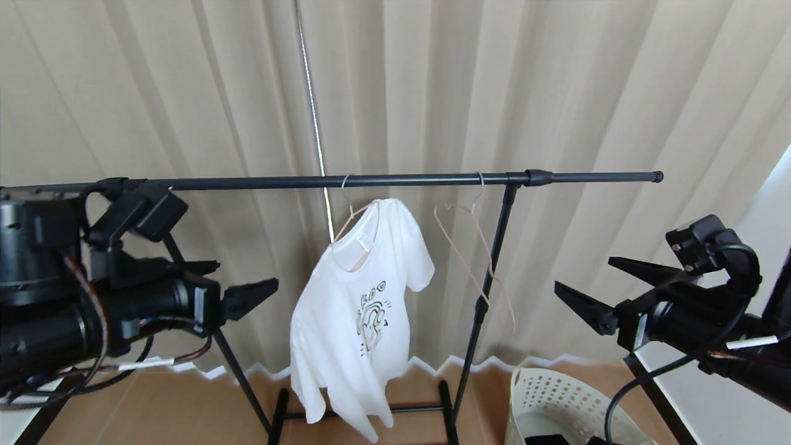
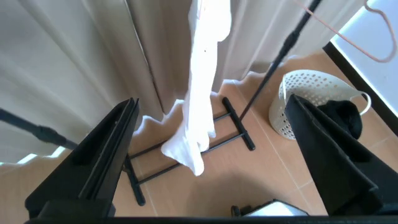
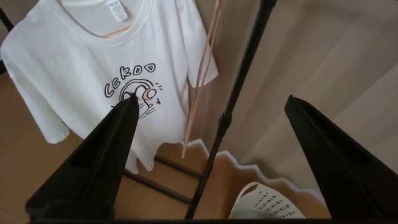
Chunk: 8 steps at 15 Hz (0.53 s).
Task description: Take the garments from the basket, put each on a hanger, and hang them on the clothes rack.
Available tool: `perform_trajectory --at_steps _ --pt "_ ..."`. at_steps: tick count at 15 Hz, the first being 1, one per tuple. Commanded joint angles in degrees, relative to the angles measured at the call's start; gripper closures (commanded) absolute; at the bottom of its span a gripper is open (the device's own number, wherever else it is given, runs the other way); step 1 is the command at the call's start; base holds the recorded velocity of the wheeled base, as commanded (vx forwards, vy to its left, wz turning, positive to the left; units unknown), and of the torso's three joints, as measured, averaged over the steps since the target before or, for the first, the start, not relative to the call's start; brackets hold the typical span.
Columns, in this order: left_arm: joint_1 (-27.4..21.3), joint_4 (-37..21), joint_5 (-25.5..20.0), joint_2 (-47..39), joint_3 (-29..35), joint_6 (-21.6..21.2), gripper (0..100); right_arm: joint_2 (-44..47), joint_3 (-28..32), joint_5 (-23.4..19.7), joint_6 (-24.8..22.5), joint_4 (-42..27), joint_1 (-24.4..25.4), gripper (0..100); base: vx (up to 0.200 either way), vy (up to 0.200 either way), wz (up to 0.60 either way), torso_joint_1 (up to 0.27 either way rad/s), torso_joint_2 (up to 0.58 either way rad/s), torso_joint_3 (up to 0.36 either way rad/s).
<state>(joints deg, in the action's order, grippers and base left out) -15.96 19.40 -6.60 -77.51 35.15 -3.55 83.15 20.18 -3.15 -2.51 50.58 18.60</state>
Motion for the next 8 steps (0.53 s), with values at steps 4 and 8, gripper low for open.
perform_trajectory --at_steps 4,8 --pt "-0.6 5.9 0.0 19.6 -19.6 0.3 0 -9.1 -13.7 1.2 0.5 0.0 0.7 0 0.000 0.000 0.00 0.000 0.00 0.000" --pt "-0.4 5.8 0.2 25.7 -26.1 0.1 0 -16.1 -20.2 1.4 0.9 -2.9 1.6 0 0.000 0.000 0.00 0.000 0.00 0.000"
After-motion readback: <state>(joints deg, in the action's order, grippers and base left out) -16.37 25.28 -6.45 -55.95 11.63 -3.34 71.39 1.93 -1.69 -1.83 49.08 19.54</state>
